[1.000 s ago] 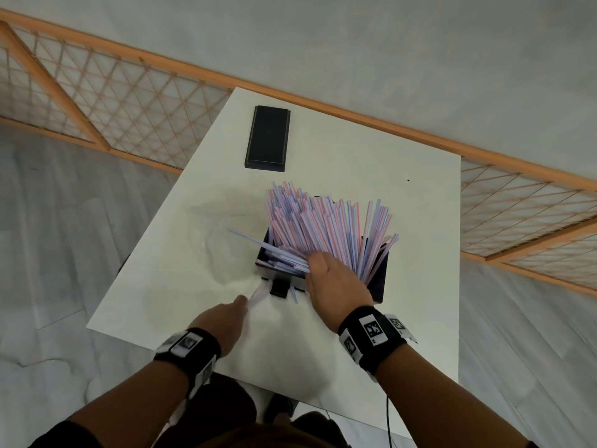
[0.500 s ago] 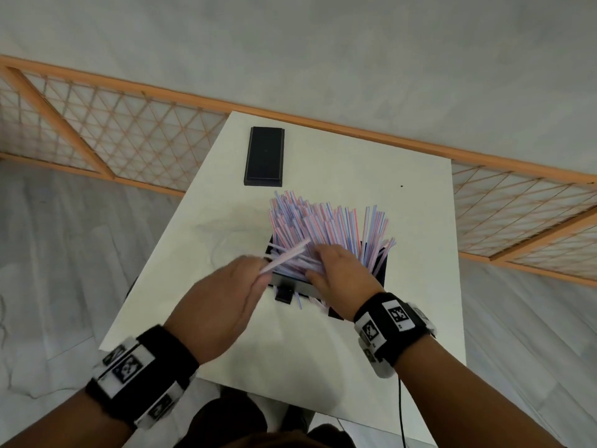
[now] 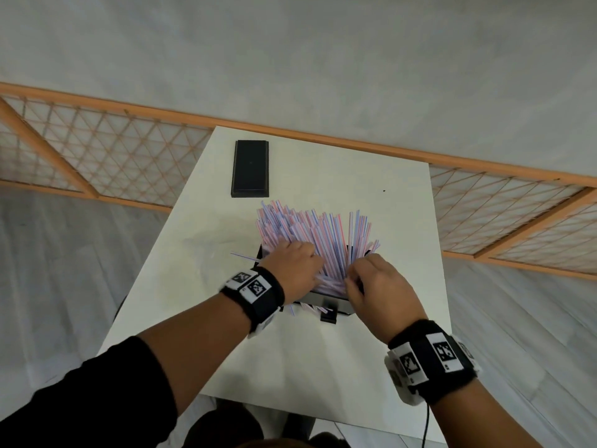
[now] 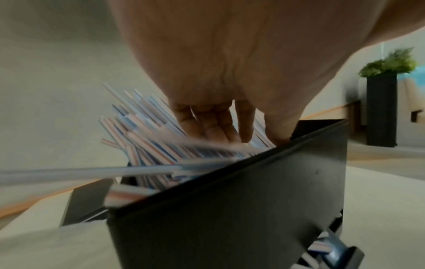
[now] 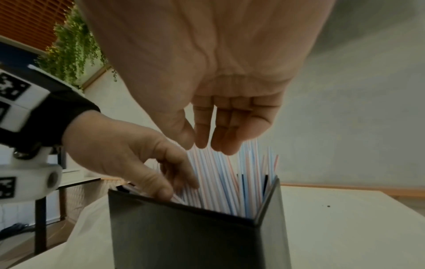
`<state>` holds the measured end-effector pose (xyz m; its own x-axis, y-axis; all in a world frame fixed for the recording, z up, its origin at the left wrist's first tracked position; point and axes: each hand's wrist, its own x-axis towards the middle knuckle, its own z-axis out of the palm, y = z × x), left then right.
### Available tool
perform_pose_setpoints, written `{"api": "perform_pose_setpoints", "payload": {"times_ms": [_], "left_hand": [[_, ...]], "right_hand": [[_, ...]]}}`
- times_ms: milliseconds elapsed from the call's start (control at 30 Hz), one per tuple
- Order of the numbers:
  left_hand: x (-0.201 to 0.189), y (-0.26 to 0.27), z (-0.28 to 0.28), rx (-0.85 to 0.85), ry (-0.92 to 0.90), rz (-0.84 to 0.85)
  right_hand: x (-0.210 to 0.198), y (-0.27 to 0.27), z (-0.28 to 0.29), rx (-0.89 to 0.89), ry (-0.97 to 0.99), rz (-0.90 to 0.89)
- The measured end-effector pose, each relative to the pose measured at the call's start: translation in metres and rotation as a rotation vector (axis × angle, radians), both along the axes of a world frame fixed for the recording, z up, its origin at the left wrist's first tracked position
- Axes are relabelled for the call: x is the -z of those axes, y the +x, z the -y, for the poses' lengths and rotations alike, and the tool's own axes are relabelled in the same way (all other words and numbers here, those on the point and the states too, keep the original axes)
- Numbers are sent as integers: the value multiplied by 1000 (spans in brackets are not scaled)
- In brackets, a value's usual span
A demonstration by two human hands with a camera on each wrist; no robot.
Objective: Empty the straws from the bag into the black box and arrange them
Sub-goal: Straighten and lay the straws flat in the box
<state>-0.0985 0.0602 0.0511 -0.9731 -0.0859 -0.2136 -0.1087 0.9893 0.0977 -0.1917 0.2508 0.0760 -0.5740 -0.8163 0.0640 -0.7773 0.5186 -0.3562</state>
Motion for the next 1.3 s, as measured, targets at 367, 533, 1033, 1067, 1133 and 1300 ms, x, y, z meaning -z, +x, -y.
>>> {"api": "perform_pose_setpoints", "payload": {"times_ms": [367, 533, 1033, 1067, 1133, 1300], "left_hand": [[5, 52, 18, -1114, 595, -622], [32, 44, 8, -1082, 895, -384], [59, 61, -13, -223, 140, -432], [64, 61, -11, -211, 125, -412], [69, 60, -10, -197, 87, -391], [68, 57, -10, -219, 71, -391]], "right_hand": [[22, 25, 49, -112, 196, 256], [37, 30, 66, -87, 399, 275], [31, -22, 106, -244, 1061, 377], [28, -23, 109, -256, 1104, 384], [26, -27, 113, -246, 1141, 389], [29, -27, 113, -228, 1114, 363]]}}
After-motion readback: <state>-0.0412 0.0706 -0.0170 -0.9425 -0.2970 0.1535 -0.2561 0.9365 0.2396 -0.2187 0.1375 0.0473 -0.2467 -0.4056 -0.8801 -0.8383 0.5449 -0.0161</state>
